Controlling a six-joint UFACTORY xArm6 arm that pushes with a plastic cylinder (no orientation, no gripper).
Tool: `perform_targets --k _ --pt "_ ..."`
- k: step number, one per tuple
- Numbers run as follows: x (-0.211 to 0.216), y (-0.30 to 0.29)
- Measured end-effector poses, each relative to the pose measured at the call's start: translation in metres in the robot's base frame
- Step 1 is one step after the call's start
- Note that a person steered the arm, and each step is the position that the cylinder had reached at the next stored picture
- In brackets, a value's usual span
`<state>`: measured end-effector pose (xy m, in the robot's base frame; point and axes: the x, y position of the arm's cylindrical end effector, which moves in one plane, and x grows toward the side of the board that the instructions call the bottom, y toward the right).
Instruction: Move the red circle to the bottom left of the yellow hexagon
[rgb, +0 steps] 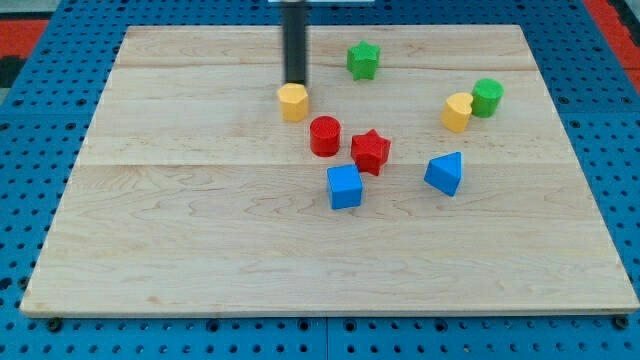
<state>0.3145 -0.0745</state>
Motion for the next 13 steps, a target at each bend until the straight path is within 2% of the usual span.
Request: perform_targets --k 1,2,3,5,6,7,8,9,10,11,12,13 --pt "0.02 -0.054" --pt "0.067 0.006" --pt "0.027 0.029" --pt "0.044 0.134" --pt "0.118 0.129" --pt "0.123 0.048" --pt "0.113 0.032" --pt "0.13 0.088" --pt "0.095 0.088" --pt "0.078 -0.007" --pt "0.083 0.013" --pt "0.069 -0.051"
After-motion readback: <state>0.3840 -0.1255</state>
